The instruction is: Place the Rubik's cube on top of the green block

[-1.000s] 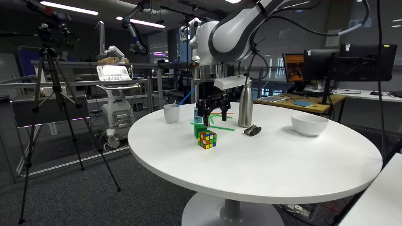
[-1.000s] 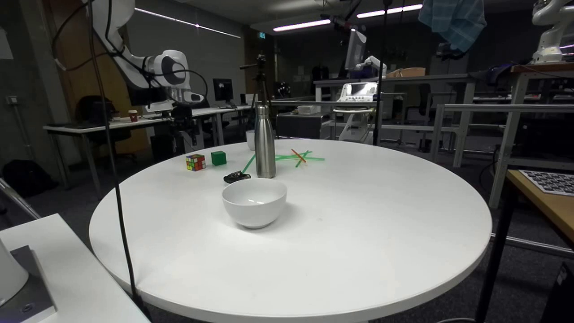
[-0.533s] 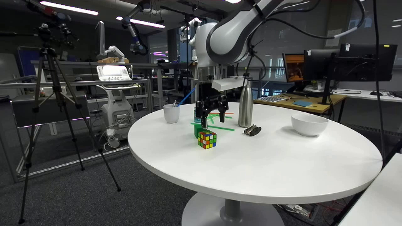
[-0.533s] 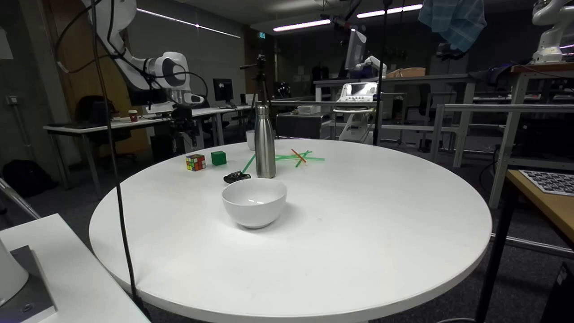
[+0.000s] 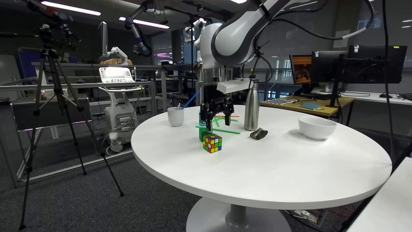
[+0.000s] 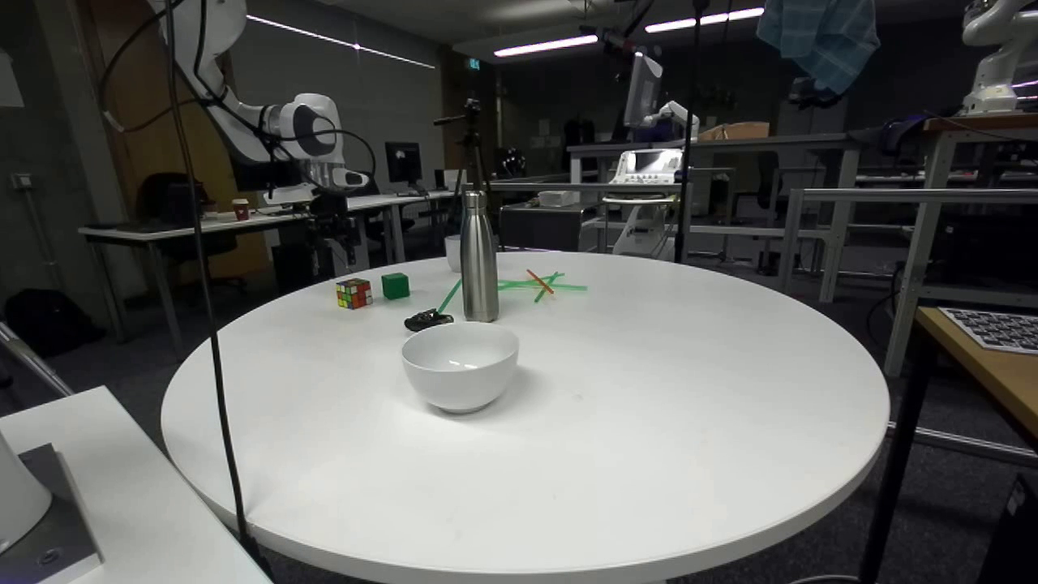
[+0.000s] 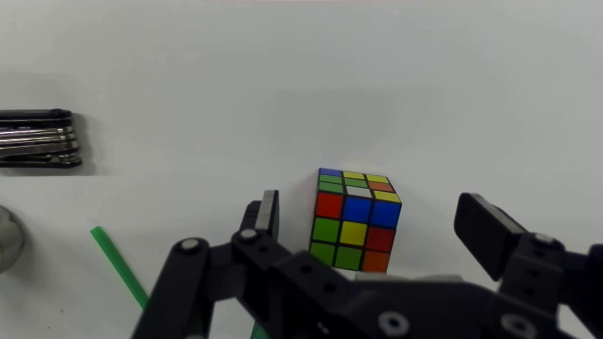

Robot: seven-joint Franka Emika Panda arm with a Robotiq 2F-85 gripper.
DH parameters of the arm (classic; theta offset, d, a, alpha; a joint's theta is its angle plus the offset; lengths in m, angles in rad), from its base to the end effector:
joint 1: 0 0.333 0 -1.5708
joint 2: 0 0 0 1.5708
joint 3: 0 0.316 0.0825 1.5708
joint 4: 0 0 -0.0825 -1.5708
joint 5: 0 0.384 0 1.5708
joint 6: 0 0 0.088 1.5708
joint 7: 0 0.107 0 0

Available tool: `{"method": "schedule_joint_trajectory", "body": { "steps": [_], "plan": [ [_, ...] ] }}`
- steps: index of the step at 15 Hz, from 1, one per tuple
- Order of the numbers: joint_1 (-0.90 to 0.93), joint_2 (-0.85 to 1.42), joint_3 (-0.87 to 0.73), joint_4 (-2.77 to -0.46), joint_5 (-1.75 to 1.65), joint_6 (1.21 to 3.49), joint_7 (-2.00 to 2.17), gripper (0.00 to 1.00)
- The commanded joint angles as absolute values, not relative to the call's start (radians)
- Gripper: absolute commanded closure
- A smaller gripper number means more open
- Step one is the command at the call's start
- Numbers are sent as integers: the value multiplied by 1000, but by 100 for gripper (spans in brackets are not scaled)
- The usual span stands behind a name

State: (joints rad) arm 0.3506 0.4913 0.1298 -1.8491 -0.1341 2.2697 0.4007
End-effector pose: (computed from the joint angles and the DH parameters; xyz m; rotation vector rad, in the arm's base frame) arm 0.5675 0.2864 0.2541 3.0695 0.2402 -0.0649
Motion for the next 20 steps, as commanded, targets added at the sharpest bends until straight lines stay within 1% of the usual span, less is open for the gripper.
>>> {"method": "schedule_joint_trajectory", "body": {
  "steps": [1, 8, 20],
  "plan": [
    [357, 491, 123, -1846, -129, 2267, 398, 0],
    [357, 491, 123, -1846, -129, 2267, 398, 0],
    [367, 604, 115, -1689, -141, 2246, 371, 0]
  ]
}}
